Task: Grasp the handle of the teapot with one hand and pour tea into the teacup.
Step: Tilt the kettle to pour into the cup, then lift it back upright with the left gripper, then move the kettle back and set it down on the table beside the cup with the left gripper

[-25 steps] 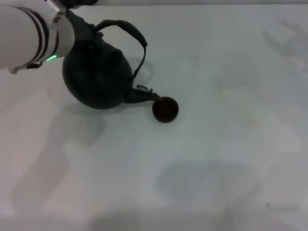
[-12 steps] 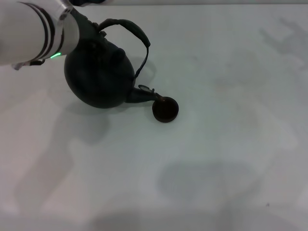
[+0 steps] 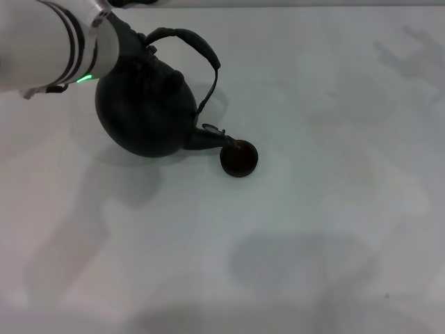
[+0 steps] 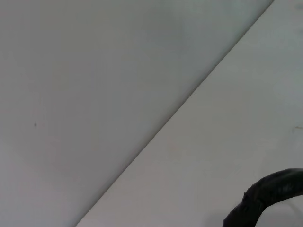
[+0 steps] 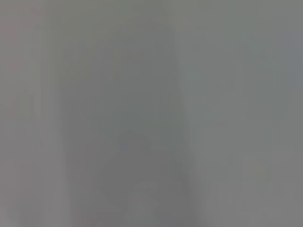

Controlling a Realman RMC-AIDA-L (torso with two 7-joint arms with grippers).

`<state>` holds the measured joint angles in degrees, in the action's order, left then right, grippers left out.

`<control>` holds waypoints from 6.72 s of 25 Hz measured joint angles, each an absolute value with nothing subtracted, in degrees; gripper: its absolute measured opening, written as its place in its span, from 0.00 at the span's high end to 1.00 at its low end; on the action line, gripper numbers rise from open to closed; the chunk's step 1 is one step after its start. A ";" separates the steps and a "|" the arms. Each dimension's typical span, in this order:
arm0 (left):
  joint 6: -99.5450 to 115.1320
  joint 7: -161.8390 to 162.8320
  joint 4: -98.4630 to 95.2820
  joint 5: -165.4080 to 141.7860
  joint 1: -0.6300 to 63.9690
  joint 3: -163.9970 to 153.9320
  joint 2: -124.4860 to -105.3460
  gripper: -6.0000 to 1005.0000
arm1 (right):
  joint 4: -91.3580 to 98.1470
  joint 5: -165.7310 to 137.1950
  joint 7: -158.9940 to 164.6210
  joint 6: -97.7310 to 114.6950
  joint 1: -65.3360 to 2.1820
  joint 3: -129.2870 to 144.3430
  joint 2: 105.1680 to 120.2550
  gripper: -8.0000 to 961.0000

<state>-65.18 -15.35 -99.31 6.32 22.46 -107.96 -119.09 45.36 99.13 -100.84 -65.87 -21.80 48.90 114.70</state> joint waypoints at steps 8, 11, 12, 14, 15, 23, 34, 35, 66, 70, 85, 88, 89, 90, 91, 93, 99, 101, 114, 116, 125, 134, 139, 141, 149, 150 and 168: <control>-66.20 -15.45 -99.27 6.32 23.03 -108.16 -119.07 0.86 | 44.97 99.13 -100.97 -65.83 -22.16 48.91 114.70 0.12; -66.70 -15.39 -99.17 5.66 23.24 -108.50 -119.05 0.86 | 44.96 99.13 -100.98 -65.72 -22.19 48.93 114.70 0.12; -66.80 -15.38 -99.12 5.40 23.25 -108.59 -119.06 0.86 | 44.96 99.14 -100.98 -65.64 -22.21 48.94 114.70 0.12; -66.86 -15.38 -99.07 5.26 23.34 -108.67 -119.07 0.86 | 44.96 99.14 -100.98 -65.39 -22.29 49.00 114.70 0.12; -66.91 -15.38 -99.01 5.25 23.42 -108.67 -119.07 0.86 | 44.96 99.14 -100.98 -65.35 -22.32 49.04 114.70 0.12; -67.10 -15.38 -98.79 5.20 23.82 -108.67 -119.09 0.86 | 44.96 99.14 -100.99 -65.29 -22.33 48.95 114.70 0.12; -64.83 -11.50 -98.72 5.49 22.43 -108.63 -119.09 0.86 | 44.39 99.14 -101.46 -64.71 -22.50 48.95 114.70 0.12; -64.02 -10.80 -98.72 5.49 21.72 -108.61 -119.09 0.86 | 44.37 99.14 -101.47 -64.57 -22.50 48.95 114.70 0.12; -25.56 -11.29 -97.33 17.14 -0.55 -107.03 -118.65 0.86 | 43.68 97.46 -100.40 -63.81 -22.15 48.98 113.25 0.12; -21.39 -18.41 -93.38 25.97 0.08 -106.92 -118.55 0.86 | 43.65 97.46 -100.34 -63.21 -22.16 49.00 113.19 0.12; -32.84 -70.09 -83.01 82.92 2.14 -93.78 -118.79 0.86 | 42.98 96.17 -100.42 -62.91 -22.20 48.99 112.69 0.12; -37.72 -82.04 -78.10 92.71 2.34 -90.65 -118.85 0.86 | 42.98 96.15 -100.57 -62.96 -22.14 49.17 112.71 0.12; -38.44 -83.91 -77.27 93.96 2.40 -90.28 -118.87 0.86 | 42.98 96.14 -100.61 -62.99 -22.13 49.24 112.73 0.12; -39.59 -87.42 -75.50 96.08 2.46 -89.42 -118.85 0.86 | 42.98 96.12 -100.64 -63.00 -22.13 49.30 112.75 0.12; -40.98 -91.23 -73.50 98.53 2.61 -88.57 -118.87 0.86 | 42.98 96.10 -100.65 -63.03 -22.15 49.37 112.78 0.12; -43.36 -96.47 -69.93 102.19 3.04 -86.84 -118.88 0.86 | 42.98 96.00 -100.59 -63.04 -22.22 49.49 112.82 0.12; -55.23 -111.16 -56.04 112.67 5.70 -78.42 -118.87 0.86 | 42.97 95.21 -100.17 -62.92 -22.56 49.57 113.02 0.12; -58.80 -115.12 -51.38 114.82 6.88 -75.55 -118.86 0.86 | 42.98 95.20 -99.94 -62.70 -22.73 49.60 113.06 0.12; -64.02 -126.34 -33.89 117.10 13.99 -69.35 -118.79 0.86 | 42.89 94.51 -98.83 -61.59 -23.12 49.66 113.46 0.12; -64.05 -126.81 -33.02 117.16 14.21 -69.22 -118.84 0.86 | 42.89 94.51 -98.81 -61.46 -23.12 49.66 113.58 0.12; -64.13 -130.27 -29.81 119.63 13.85 -69.04 -118.95 0.86 | 42.13 94.52 -99.11 -60.46 -23.11 49.61 113.71 0.12; -64.52 -133.89 -26.62 121.70 13.54 -68.99 -118.91 0.86 | 42.08 94.56 -99.28 -60.19 -23.20 49.66 113.82 0.12; -64.22 -133.96 -26.42 121.76 13.60 -68.98 -118.91 0.88 | 42.08 94.57 -99.26 -60.19 -23.21 49.66 113.89 0.12; -64.17 -133.97 -26.38 121.75 13.60 -68.99 -118.91 0.88 | 42.09 94.57 -99.22 -60.19 -23.20 49.66 113.90 0.12; -64.11 -135.12 -26.11 121.75 13.53 -68.90 -118.91 0.75 | 42.10 94.57 -99.07 -60.21 -23.20 49.66 113.91 0.12; -64.12 -135.44 -26.03 121.74 13.53 -68.90 -118.91 0.74 | 42.10 94.57 -99.07 -60.21 -23.20 49.66 113.90 0.12; -68.83 -140.86 -26.09 124.58 11.59 -68.90 -118.89 0.39 | 42.10 94.56 -99.06 -59.98 -23.20 49.66 113.91 0.12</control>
